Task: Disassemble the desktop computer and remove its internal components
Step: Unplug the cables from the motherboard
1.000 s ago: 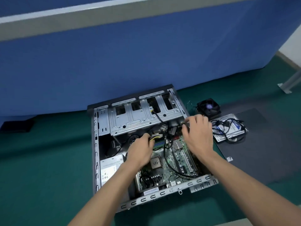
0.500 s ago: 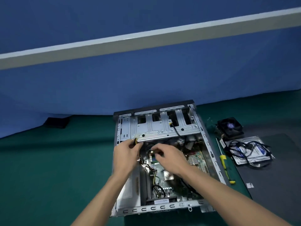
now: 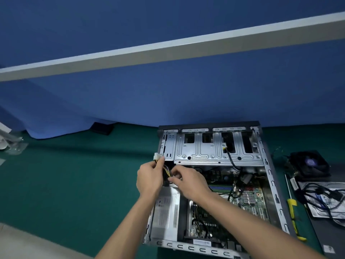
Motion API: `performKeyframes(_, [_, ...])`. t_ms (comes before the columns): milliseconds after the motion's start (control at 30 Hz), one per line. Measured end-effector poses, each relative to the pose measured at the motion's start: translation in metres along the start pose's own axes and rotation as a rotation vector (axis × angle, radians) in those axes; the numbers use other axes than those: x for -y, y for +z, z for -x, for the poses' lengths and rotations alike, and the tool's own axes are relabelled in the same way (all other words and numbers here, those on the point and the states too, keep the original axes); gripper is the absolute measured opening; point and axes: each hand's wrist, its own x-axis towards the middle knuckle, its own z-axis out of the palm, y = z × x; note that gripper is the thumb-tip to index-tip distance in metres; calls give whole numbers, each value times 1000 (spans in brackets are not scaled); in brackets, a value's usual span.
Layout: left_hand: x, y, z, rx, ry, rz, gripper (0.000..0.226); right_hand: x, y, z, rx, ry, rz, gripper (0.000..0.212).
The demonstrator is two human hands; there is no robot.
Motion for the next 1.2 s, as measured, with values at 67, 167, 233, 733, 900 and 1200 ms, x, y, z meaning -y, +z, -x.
performKeyframes(67, [7,3,-10,9,-29,-7,51,5,3,-9,-8,-42,102,20])
performKeyframes(167, [19,6,-23,2,5,-89,50,13,6,-27,-13,-57,249,20])
performKeyframes(233, [30,9,-30,-10,64,-145,45,16,5,-41,-27,-26,306,21])
performKeyframes(733, [56,28,-46,100,196,-54,30,47,11,-109,176,-54,666,37])
performKeyframes(900, [56,28,-47,112,199,-58,28,52,7,-129,268,201,566,47])
performKeyframes(1200, [49,25,-42,75,258,-190,22,46,0,-133,78,419,125,49])
